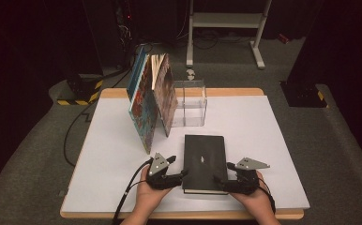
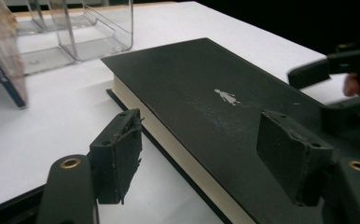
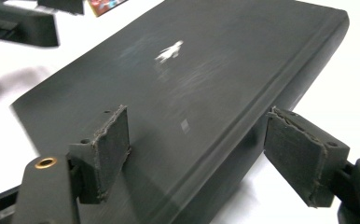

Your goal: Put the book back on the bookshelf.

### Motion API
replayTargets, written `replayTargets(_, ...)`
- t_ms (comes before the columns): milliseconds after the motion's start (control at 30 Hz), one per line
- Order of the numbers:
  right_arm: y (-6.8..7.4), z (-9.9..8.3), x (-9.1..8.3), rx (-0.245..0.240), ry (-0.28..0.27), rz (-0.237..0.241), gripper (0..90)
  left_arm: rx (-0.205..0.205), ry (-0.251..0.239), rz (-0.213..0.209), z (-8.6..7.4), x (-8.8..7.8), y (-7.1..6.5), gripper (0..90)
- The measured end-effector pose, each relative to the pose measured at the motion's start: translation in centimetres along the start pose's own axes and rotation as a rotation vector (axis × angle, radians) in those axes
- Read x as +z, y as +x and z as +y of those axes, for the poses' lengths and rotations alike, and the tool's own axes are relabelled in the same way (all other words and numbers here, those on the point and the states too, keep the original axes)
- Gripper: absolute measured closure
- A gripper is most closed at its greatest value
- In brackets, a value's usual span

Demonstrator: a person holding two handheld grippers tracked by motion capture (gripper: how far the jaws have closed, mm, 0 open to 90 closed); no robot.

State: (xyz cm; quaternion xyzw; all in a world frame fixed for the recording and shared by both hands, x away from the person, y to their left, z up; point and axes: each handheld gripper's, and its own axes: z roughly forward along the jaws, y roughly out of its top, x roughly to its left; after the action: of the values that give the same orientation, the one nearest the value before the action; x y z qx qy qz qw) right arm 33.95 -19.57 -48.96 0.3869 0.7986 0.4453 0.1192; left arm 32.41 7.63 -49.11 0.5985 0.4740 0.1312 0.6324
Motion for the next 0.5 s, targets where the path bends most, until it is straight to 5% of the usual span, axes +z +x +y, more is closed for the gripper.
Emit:
replayTargets(200,-1.4,1.5,2.1,0.088,0.036,-0.003,13.4,0.000,0.017,-0.012,-0.2,0.3,-0.1,30.7)
replayTargets(500,-1.6,2.5,3.1,0.076,0.051,0.009,15.5,-0.001,0.029,-0.008,-0.3,0.3,0.3,31.0)
